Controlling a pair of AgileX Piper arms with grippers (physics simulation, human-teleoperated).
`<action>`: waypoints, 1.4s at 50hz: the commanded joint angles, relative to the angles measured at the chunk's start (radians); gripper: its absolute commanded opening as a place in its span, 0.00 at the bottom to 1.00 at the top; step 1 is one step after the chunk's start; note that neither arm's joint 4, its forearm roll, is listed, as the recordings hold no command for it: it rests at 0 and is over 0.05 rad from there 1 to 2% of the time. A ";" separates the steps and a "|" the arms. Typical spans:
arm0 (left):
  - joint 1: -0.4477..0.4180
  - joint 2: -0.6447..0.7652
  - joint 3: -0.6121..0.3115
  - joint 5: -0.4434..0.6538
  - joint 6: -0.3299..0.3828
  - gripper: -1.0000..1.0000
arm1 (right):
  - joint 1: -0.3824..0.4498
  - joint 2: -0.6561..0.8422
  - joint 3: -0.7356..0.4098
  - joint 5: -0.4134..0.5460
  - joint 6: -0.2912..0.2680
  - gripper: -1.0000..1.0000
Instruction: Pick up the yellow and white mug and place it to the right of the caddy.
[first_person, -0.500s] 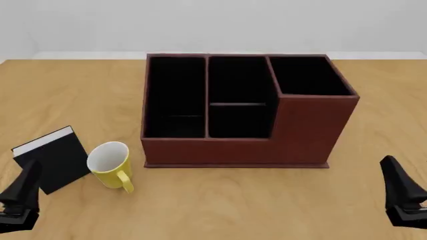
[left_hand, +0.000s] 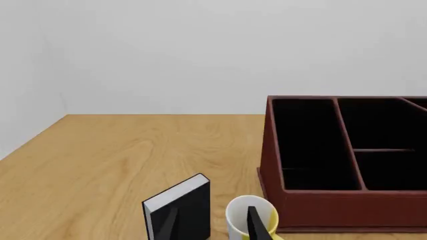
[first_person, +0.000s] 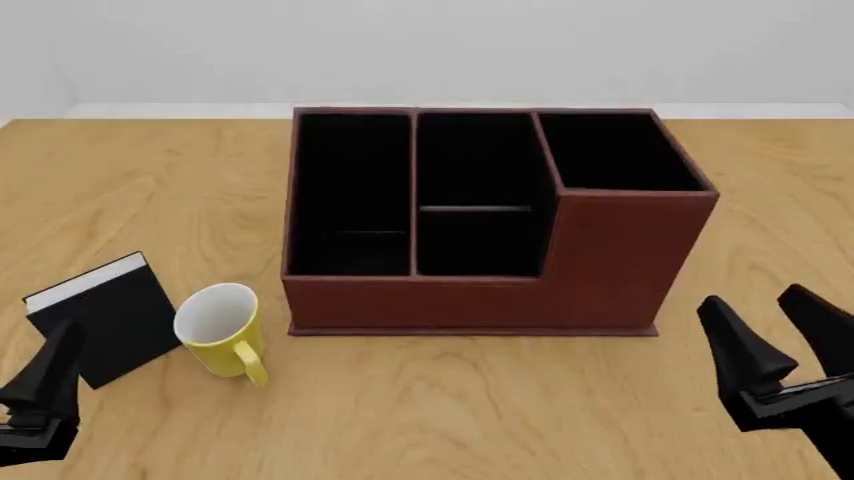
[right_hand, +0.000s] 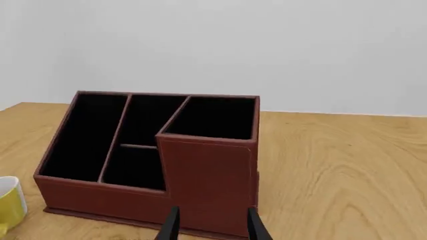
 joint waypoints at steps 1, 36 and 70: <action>0.000 0.000 0.000 0.000 0.000 1.00 | 0.122 0.256 0.001 -0.251 0.026 1.00; 0.000 0.000 0.000 0.000 0.000 1.00 | 0.428 0.876 -0.160 -0.640 0.020 1.00; 0.000 0.000 0.000 0.000 0.000 1.00 | 0.587 1.088 -0.337 -0.657 0.021 1.00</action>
